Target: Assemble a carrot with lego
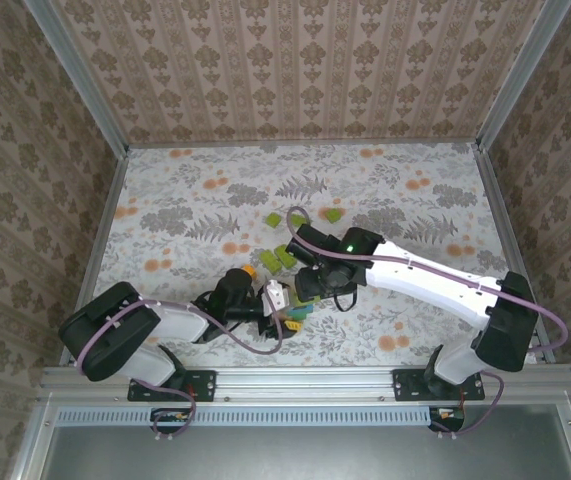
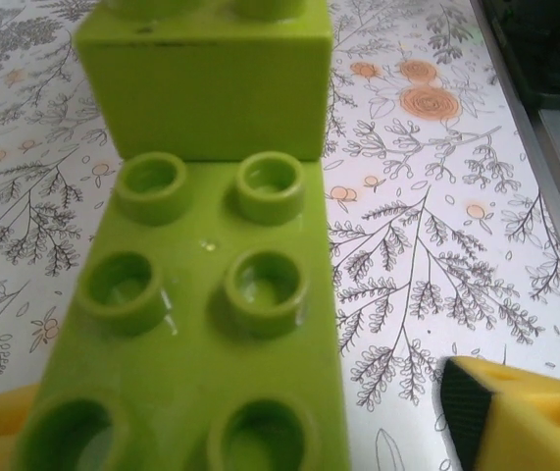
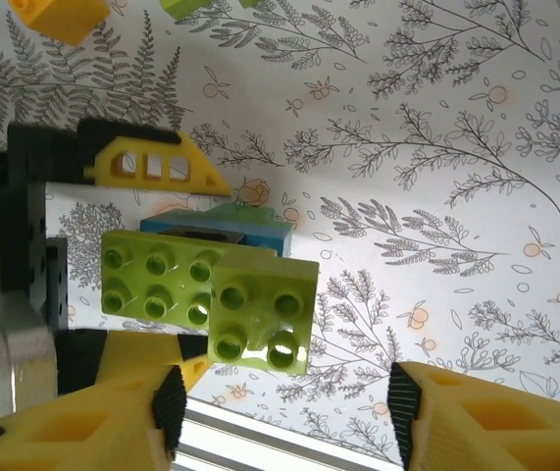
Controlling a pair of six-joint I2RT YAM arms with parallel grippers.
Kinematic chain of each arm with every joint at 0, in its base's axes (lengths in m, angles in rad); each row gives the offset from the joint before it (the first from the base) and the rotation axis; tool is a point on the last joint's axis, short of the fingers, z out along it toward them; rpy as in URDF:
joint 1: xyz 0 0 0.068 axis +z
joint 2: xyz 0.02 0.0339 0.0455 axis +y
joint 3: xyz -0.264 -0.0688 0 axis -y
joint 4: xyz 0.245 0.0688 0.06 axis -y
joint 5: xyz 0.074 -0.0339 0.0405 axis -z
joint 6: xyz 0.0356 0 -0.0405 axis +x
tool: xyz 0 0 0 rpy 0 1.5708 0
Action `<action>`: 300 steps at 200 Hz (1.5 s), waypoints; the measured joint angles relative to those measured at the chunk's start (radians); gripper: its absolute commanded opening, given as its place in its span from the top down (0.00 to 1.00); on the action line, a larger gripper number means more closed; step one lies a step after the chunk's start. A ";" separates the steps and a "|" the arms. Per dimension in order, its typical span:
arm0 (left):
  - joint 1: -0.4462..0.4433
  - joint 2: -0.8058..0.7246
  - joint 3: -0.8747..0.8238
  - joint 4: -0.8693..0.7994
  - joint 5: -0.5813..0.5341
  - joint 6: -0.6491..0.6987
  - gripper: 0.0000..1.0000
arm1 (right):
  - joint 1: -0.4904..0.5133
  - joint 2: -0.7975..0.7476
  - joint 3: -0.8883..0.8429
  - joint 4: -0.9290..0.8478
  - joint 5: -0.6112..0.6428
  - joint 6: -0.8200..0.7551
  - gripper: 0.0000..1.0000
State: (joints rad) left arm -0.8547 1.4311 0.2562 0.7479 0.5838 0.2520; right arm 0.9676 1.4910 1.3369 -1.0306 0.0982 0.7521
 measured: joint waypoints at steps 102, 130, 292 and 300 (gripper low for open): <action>0.012 -0.076 -0.061 0.044 -0.043 -0.050 0.00 | 0.032 -0.069 -0.243 0.045 -0.051 0.014 0.34; 0.012 -0.084 -0.079 0.060 -0.069 -0.063 0.00 | 0.020 -0.062 -0.244 0.065 -0.050 0.013 0.35; 0.012 -0.076 -0.100 0.120 -0.119 -0.073 0.00 | -0.139 0.027 -0.230 0.090 -0.023 -0.041 0.35; 0.012 -0.076 -0.100 0.120 -0.116 -0.073 0.00 | -0.144 0.033 -0.223 0.090 -0.022 -0.044 0.35</action>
State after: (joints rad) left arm -0.8425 1.3548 0.1562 0.8680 0.4675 0.1787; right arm 0.8234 1.5242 1.1141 -0.9405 0.0761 0.7082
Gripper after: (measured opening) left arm 0.993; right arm 0.649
